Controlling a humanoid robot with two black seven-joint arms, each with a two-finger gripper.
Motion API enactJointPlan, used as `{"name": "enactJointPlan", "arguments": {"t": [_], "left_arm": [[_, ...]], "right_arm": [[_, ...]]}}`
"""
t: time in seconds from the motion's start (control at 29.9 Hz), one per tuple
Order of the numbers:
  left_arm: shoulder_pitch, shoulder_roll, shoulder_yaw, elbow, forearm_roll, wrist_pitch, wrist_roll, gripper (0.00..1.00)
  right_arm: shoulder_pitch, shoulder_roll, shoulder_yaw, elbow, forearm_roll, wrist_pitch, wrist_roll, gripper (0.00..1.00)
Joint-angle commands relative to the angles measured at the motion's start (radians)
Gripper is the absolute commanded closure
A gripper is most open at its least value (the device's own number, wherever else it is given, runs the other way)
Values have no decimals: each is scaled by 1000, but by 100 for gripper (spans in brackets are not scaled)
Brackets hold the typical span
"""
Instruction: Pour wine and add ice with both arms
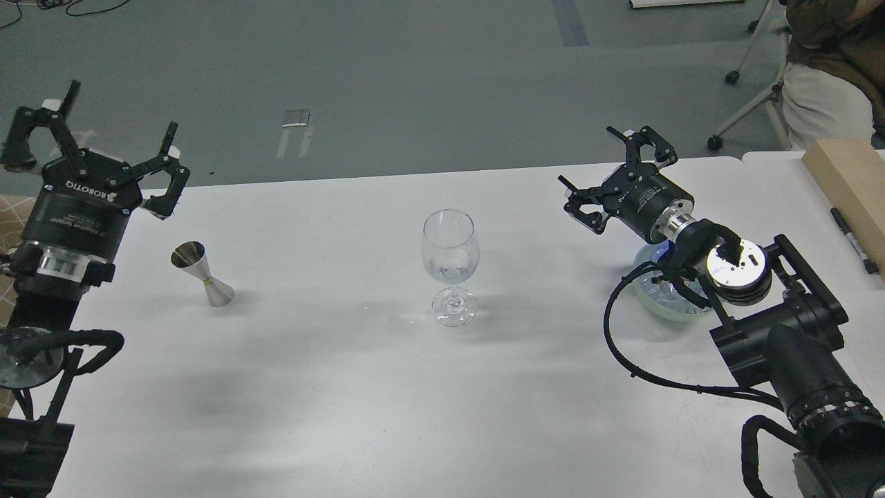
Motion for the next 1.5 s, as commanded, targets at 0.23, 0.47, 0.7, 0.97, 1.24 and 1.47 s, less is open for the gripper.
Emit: {"name": "enactJointPlan", "arguments": {"t": [0.23, 0.47, 0.7, 0.97, 1.24, 1.47], "left_arm": [[-371, 19, 357, 206, 16, 202, 52, 4], [-424, 3, 420, 292, 16, 258, 41, 3], [-392, -23, 408, 337, 0, 210, 37, 3], [-341, -60, 399, 374, -7, 204, 34, 2], [-341, -63, 370, 374, -6, 149, 31, 2], [-341, -63, 368, 374, -6, 150, 31, 2]], "right_arm": [[11, 0, 0, 14, 0, -6, 0, 0], [20, 0, -3, 20, 0, -18, -3, 0], [60, 0, -8, 18, 0, -25, -8, 0], [72, 0, -8, 17, 0, -26, -8, 0], [74, 0, -8, 20, 0, -26, -9, 0], [90, 0, -9, 21, -2, -26, -9, 0]]}}
